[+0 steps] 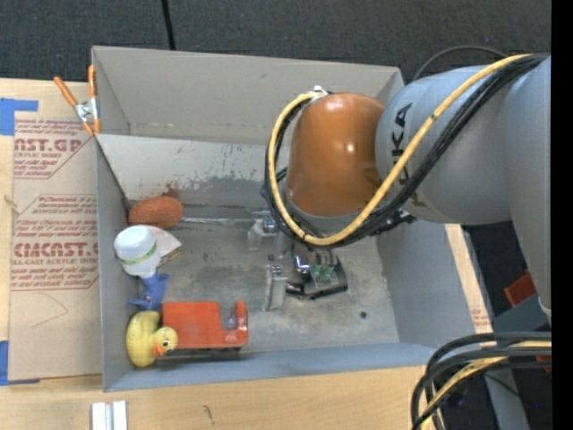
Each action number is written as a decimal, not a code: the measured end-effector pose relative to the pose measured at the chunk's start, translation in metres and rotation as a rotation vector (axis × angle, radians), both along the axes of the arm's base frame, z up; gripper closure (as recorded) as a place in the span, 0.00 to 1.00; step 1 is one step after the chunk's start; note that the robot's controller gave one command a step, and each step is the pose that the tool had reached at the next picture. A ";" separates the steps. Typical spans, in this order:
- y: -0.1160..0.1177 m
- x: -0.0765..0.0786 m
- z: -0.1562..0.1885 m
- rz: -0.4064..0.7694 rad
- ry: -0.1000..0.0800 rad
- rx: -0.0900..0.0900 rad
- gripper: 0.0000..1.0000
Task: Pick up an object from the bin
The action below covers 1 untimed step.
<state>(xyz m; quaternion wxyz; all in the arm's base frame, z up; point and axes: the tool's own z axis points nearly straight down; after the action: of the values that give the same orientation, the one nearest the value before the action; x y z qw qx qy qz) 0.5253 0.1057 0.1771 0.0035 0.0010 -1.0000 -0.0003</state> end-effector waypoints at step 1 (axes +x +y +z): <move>0.000 0.002 0.005 -0.001 -0.008 0.001 0.00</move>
Offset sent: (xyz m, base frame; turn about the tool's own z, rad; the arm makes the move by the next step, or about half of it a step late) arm 0.0224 0.0342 -0.0878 0.1084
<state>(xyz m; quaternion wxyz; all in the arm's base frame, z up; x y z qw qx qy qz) 0.5269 0.1053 0.1816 -0.0003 0.0003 -1.0000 -0.0007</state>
